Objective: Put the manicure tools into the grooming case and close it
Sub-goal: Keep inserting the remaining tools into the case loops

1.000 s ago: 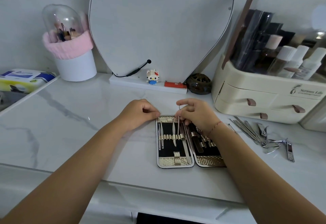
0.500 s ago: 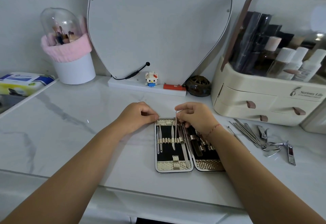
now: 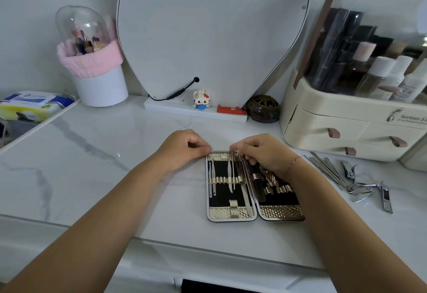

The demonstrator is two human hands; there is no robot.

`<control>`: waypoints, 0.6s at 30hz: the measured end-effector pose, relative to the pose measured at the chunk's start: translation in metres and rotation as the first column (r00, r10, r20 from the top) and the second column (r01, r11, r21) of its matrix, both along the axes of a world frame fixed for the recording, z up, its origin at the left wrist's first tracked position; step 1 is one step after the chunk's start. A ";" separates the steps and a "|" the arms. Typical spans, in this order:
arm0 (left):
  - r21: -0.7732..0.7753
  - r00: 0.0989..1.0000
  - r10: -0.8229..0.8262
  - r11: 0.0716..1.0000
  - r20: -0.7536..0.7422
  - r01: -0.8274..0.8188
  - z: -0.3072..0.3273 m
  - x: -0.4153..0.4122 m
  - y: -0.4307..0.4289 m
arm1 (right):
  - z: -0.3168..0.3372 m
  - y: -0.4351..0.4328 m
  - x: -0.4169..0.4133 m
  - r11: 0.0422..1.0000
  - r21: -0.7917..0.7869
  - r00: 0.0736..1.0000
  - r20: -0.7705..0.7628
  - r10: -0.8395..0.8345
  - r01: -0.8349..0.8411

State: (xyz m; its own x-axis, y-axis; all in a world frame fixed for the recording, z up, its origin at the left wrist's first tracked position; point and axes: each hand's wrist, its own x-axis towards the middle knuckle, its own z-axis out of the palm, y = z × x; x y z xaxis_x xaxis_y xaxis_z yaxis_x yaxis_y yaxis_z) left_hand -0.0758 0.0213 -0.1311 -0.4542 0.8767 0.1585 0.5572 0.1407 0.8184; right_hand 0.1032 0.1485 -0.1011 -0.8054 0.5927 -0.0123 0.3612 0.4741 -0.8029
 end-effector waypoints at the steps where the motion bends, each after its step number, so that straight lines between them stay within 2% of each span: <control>1: 0.001 1.000 0.001 1.000 -0.001 -0.001 0.000 0.000 0.000 | 0.000 0.001 0.001 1.000 -0.003 1.000 0.008 0.008 -0.008; 7: 0.004 1.000 0.006 1.000 -0.007 -0.006 0.001 0.001 0.000 | 0.008 -0.005 0.006 0.994 0.058 0.994 0.054 0.094 -0.097; 14: -0.001 1.000 0.009 1.000 -0.002 -0.009 0.001 0.000 -0.001 | 0.006 -0.003 0.007 0.991 0.061 0.992 0.059 0.115 -0.119; 18: -0.003 1.000 0.004 1.000 0.001 -0.004 0.001 0.001 -0.001 | 0.005 -0.003 0.007 0.998 -0.020 0.998 0.018 0.060 -0.059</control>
